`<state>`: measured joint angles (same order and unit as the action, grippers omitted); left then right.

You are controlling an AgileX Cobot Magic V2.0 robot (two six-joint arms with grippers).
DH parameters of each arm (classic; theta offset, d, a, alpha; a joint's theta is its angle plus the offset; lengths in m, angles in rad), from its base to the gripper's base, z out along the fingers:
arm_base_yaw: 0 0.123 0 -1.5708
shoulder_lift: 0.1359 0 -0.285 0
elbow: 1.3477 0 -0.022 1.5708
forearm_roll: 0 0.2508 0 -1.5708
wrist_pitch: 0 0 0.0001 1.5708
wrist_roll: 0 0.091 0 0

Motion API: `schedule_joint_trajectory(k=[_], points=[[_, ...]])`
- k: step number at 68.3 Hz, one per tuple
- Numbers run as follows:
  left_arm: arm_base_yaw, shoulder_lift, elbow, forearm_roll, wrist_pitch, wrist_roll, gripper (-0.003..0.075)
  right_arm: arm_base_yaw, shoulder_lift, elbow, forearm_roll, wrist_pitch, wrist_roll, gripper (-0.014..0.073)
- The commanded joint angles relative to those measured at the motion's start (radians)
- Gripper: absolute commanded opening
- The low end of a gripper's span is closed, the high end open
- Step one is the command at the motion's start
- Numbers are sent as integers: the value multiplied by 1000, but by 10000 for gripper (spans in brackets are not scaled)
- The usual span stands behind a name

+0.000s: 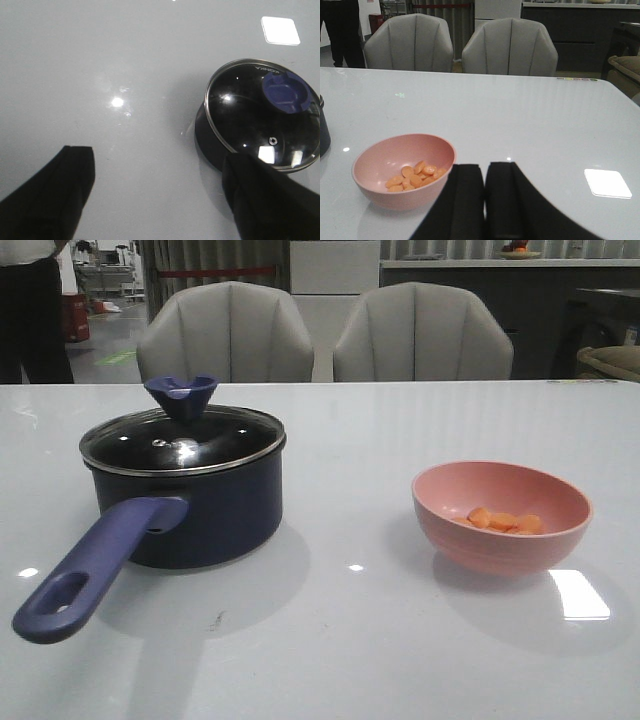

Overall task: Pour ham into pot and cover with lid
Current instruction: 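Lower the left gripper onto the purple lid knob and grasp it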

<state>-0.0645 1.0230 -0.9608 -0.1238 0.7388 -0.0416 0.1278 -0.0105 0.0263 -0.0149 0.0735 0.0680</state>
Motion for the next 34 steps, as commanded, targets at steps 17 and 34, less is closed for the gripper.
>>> schedule_joint_trajectory(k=[17,34], points=[[-213,299,-232,-32,-26,-7,585,-4,-20,-5,-10,-82,0,171],[-321,495,-410,-5,25,-74,585,-4,-20,-5,-10,-82,0,171]])
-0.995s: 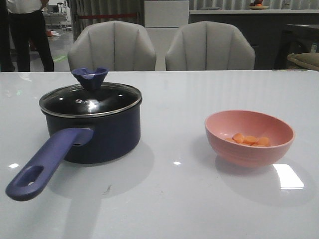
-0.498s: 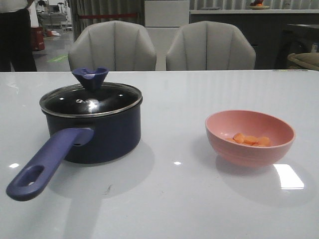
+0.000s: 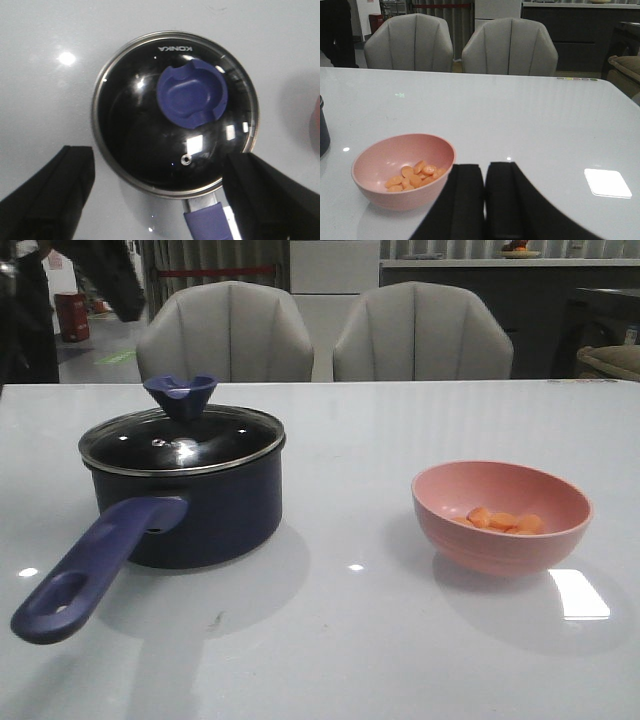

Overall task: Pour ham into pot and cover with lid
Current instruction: 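Lower the left gripper onto the purple lid knob and grasp it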

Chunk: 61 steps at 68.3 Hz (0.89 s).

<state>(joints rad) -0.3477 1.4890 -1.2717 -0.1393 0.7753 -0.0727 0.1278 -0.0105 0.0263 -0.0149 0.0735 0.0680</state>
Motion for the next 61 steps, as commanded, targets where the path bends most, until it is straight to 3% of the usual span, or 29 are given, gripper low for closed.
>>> schedule_joint_trajectory(k=[1,22,44,61], points=[[-38,29,-99,11,-11,-43,585,-4,-20,-5,-10,-82,0,171],[-118,214,-328,218,145,-210,586,-4,-20,-5,-10,-82,0,171],[-122,344,-479,222,276,-264,586,-4,-20,-5,-10,-82,0,171],[-122,391,-527,191,290,-312,586,-4,-20,-5,-10,-82,0,171]])
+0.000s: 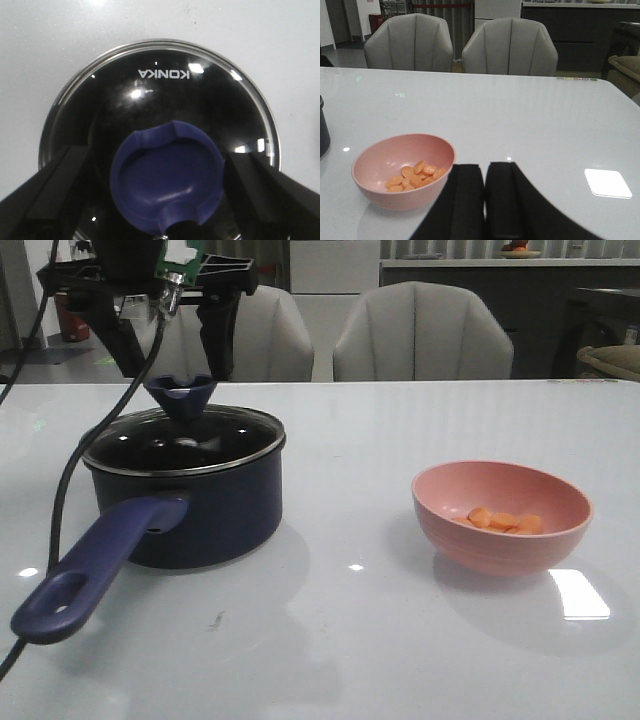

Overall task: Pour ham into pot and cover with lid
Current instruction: 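Lower the left gripper onto the purple lid knob and grasp it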

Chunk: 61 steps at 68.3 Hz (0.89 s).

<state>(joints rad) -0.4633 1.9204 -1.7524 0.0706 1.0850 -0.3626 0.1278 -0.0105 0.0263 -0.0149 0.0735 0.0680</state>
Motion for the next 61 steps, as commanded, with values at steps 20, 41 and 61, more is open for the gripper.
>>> schedule_joint_trajectory(k=[20,41,61], points=[[-7,-25,-49,-20,-5,-51,586,-4,-20,-5,-10,-82,0,171],[-7,-25,-49,-20,-5,-53,586,-4,-20,-5,-10,-82,0,171],[-7,13,-49,-20,25,-53,585,-4,-20,-5,-10,-82,0,171]])
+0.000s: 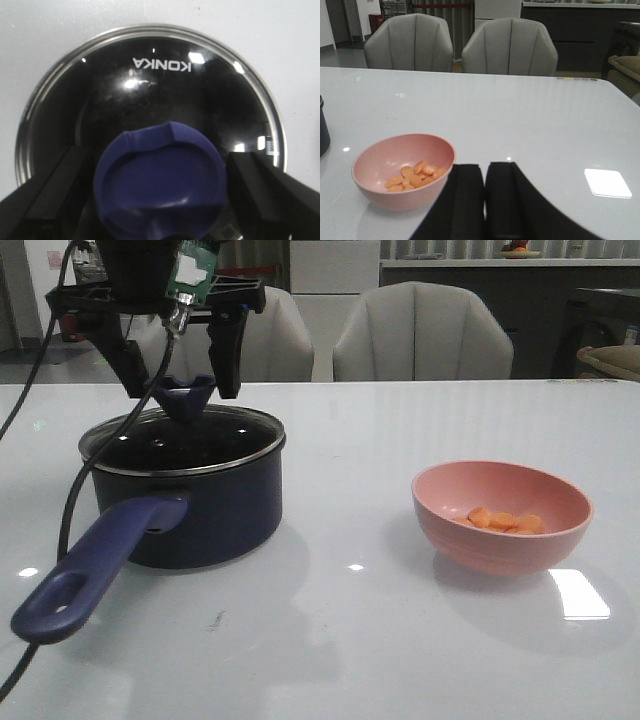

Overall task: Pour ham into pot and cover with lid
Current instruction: 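Lower the left gripper onto the purple lid knob and grasp it, then lift the glass lid off the saucepan with the left gripper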

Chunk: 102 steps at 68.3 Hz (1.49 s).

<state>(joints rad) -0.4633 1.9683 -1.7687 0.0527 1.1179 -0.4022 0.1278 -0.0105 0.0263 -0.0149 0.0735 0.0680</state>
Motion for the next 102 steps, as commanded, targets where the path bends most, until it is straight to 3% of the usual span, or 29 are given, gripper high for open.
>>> schedule_joint_trajectory(k=[1,16,29,39,75,94,102], points=[[-7,-34,-33,-2,-8,-13,585,-4,-20,-5,-10,-82,0,171],[-7,-27,-33,-2,-16,-13,561,-4,-20,-5,-10,-82,0,171],[-7,-27,-33,3,-18,-13,386,-4,-20,-5,-10,-82,0,171],[-7,-27,-33,3,-18,-13,312,-4,-20,-5,-10,-82,0,171],[-7,-49,-127,15,50,37,312,-4,-20,-5,-10,-82,0,171],[9,-130,-127,204,61,44,311,-4,-20,-5,-10,-82,0,171],[63,-175,-108,221,82,121,311,-4,-20,-5,-10,-82,0,171]])
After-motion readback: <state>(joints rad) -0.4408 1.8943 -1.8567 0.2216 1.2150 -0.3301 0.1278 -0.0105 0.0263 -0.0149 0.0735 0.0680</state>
